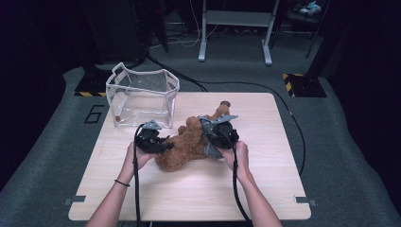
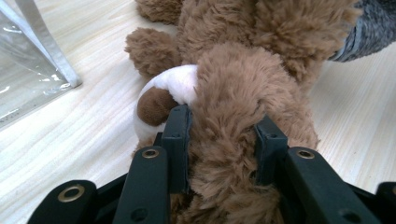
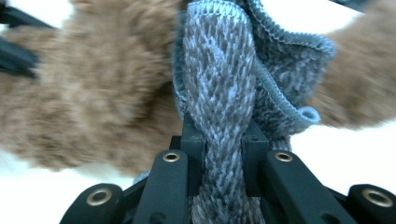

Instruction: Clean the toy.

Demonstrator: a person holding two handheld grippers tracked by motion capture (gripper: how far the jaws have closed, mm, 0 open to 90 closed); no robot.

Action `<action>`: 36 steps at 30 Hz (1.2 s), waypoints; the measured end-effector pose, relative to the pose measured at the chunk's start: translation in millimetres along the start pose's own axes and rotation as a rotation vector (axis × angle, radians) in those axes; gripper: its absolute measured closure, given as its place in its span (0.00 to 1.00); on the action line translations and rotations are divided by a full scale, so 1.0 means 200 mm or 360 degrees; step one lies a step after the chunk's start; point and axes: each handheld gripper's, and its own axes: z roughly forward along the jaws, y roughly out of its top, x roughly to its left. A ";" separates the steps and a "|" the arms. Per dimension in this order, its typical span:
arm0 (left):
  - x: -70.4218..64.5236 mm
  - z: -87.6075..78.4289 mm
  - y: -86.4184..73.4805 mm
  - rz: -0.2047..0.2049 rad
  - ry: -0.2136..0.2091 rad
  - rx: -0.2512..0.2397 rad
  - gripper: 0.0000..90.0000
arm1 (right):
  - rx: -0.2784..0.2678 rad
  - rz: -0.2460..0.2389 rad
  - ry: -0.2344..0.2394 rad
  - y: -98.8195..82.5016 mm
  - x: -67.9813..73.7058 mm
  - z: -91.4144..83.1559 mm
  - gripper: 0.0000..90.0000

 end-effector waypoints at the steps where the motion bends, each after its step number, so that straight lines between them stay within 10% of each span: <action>1: 0.01 0.00 0.00 -0.0006 -0.0012 0.0005 0.72 | 0.0004 0.0003 -0.0018 -0.01 -0.03 0.00 0.86; 11: 0.11 0.01 0.00 -0.0096 -0.0086 0.0014 0.73 | 0.0018 0.0207 -0.0140 -0.12 -0.26 0.00 0.86; 19: 0.13 0.03 0.02 -0.0076 -0.0106 0.0026 0.73 | -0.0124 0.0080 0.0039 -0.05 -0.06 -0.10 0.86; 25: 0.16 0.03 0.02 -0.0081 -0.0137 0.0037 0.73 | -0.0074 -0.0017 0.0083 -0.03 0.07 -0.01 0.86; 36: 0.17 0.04 0.02 -0.0111 -0.0147 0.0027 0.73 | 0.0021 0.0175 -0.0082 -0.16 -0.18 0.04 0.86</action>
